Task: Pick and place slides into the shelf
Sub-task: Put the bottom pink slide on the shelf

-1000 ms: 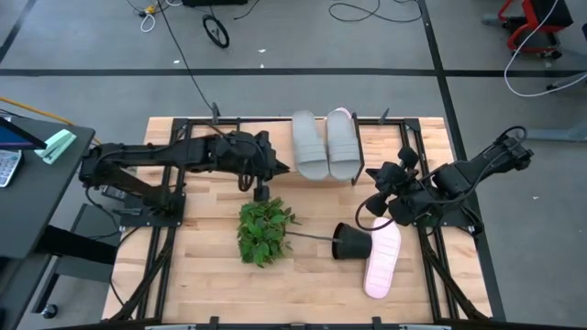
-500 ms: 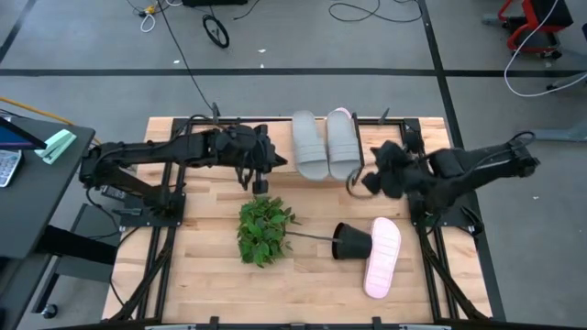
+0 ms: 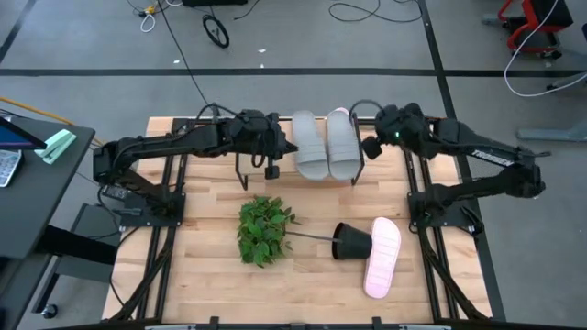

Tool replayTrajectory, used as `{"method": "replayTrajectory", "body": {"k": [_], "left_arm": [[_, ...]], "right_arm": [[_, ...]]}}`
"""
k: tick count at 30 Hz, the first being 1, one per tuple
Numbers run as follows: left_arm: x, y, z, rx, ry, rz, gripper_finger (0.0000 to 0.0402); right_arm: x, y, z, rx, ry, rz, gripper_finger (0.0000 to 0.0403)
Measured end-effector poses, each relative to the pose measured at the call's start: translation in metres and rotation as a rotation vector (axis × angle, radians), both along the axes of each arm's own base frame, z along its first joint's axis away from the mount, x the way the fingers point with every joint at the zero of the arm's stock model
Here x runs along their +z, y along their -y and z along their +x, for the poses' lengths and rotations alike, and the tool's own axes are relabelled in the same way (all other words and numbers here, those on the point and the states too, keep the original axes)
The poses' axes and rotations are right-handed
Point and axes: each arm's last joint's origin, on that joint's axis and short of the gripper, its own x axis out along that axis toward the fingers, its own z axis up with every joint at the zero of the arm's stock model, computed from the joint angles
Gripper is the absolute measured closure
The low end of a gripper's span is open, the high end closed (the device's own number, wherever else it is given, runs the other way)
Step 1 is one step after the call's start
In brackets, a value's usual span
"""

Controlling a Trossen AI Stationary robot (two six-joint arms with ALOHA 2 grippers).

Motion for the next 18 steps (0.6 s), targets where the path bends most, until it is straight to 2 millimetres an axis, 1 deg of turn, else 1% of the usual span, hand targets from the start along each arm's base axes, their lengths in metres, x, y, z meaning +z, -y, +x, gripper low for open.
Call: {"method": "replayTrajectory", "body": {"k": [4,9,14,18], "left_arm": [[-0.001,-0.011,-0.002,0.032,-0.005,-0.003,0.0388],[-0.002,-0.015,-0.003,0.039,-0.007,0.005,0.0393],[-0.001,-0.013,-0.003,-0.05,-0.001,0.003,0.0387],[-0.003,-0.016,-0.005,-0.058,-0.027,0.016,0.0377]], "right_arm": [[0.002,0.02,-0.005,-0.023,0.025,0.026,0.039],[-0.002,0.04,-0.006,-0.032,0.032,0.083,0.039],[-0.012,0.053,0.001,-0.039,-0.028,0.104,0.039],[-0.017,0.057,0.004,-0.002,-0.039,0.147,0.039]]}}
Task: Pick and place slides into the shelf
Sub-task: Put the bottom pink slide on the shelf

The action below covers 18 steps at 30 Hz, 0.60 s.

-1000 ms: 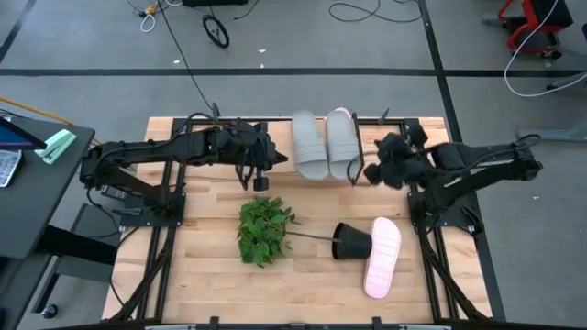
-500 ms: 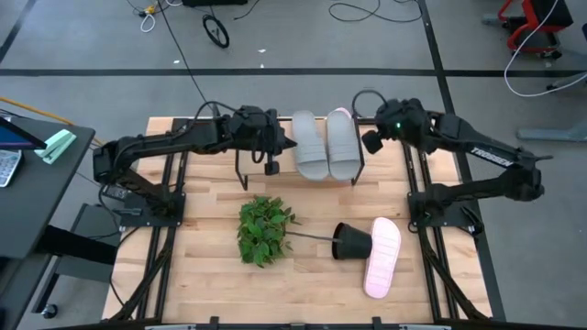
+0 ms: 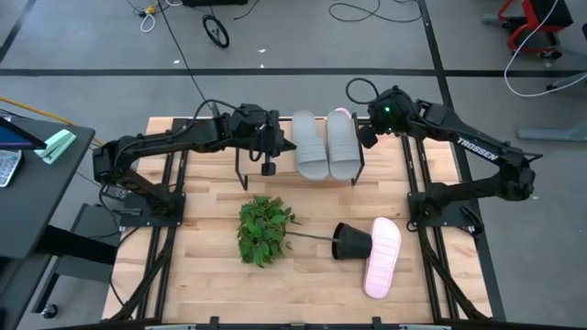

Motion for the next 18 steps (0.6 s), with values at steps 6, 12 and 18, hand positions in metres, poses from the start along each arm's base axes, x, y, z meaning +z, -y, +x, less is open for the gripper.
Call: {"method": "replayTrajectory", "body": {"k": [6,12,18], "left_arm": [[-0.003,-0.013,-0.006,0.043,-0.036,-0.007,0.0375],[-0.003,-0.022,-0.01,0.057,-0.033,-0.004,0.0389],[-0.003,-0.024,-0.01,0.055,-0.031,-0.008,0.0389]], "right_arm": [[0.002,-0.005,-0.007,0.027,-0.018,0.018,0.039],[0.003,-0.009,-0.013,0.015,-0.026,0.036,0.039],[0.0,-0.011,-0.016,0.014,-0.06,0.075,0.039]]}}
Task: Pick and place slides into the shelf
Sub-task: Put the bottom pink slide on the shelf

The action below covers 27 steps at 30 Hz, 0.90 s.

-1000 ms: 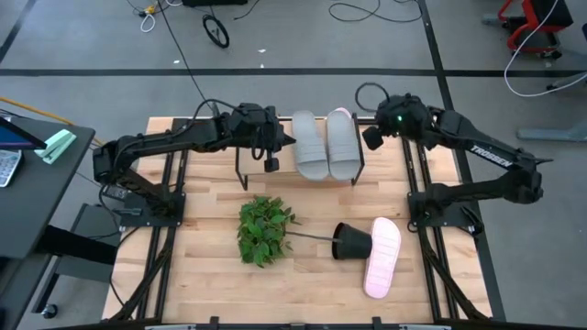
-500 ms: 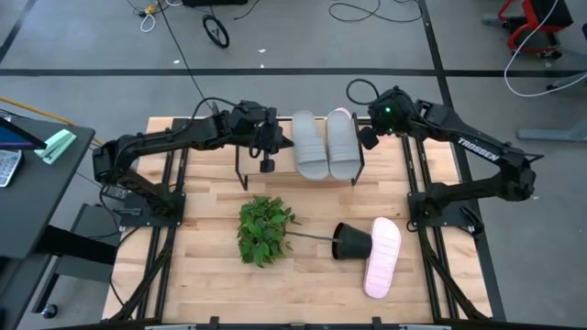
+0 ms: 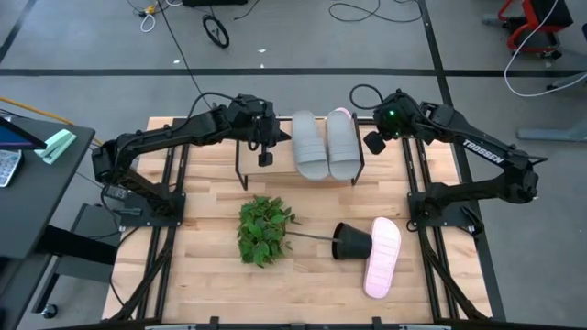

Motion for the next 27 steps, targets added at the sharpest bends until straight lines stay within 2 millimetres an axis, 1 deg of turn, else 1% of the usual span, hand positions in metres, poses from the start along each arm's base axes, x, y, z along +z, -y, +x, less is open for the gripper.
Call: {"method": "replayTrajectory", "body": {"k": [4,7,10,15,21,27], "left_arm": [[0.0,0.0,0.0,0.001,0.001,-0.004,0.0379],[0.0,0.0,0.0,0.002,0.002,-0.011,0.0375],[0.0,0.0,0.0,0.002,0.001,-0.01,0.0377],[0.0,0.0,0.0,0.002,0.002,-0.01,0.0387],[0.0,0.001,0.0,-0.001,0.0,-0.011,0.0386],[-0.001,0.005,0.001,-0.013,-0.006,-0.011,0.0376]], "right_arm": [[-0.001,-0.001,-0.001,0.001,-0.007,0.012,0.039],[-0.005,-0.006,-0.004,0.0,-0.024,0.099,0.039],[-0.011,-0.02,-0.01,-0.003,-0.099,0.228,0.039],[-0.016,-0.051,-0.019,-0.004,-0.217,0.42,0.039],[-0.012,-0.082,-0.021,0.048,-0.159,0.584,0.039],[-0.01,-0.108,-0.021,0.06,-0.144,0.627,0.039]]}}
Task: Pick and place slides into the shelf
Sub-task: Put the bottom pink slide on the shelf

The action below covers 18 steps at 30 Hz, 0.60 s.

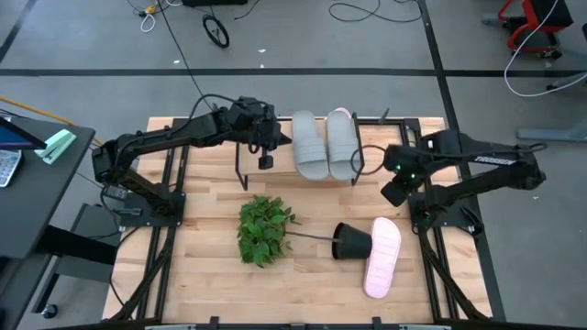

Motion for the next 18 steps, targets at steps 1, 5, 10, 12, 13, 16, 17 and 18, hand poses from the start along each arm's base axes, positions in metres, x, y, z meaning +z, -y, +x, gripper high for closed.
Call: {"method": "replayTrajectory", "body": {"k": [1,5,10,12,13,16,17,18], "left_arm": [[0.0,0.0,0.0,0.0,0.0,0.0,0.0375],[0.0,0.0,0.0,0.001,-0.001,0.0,0.0378],[0.0,0.0,0.0,0.002,-0.001,0.0,0.0387],[0.0,0.0,0.0,0.0,-0.001,-0.001,0.0389],[0.0,0.0,0.0,0.0,-0.001,-0.001,0.039],[0.0,0.0,0.0,0.002,-0.001,-0.001,0.0387],[0.0,0.0,0.0,0.002,-0.001,-0.001,0.0385],[0.0,0.0,0.0,0.002,-0.001,-0.001,0.0383]], "right_arm": [[0.0,-0.004,0.0,-0.001,-0.001,0.005,0.039],[-0.02,-0.018,-0.002,-0.026,-0.069,0.031,0.039],[-0.061,-0.029,-0.015,-0.07,-0.136,0.101,0.039],[-0.072,-0.031,-0.019,-0.086,-0.122,0.13,0.039],[-0.077,-0.031,-0.02,-0.1,-0.109,0.142,0.039],[-0.088,-0.031,-0.023,-0.128,-0.049,0.182,0.039],[-0.09,-0.032,-0.023,-0.14,-0.035,0.197,0.039],[-0.093,-0.032,-0.024,-0.149,-0.031,0.213,0.0388]]}}
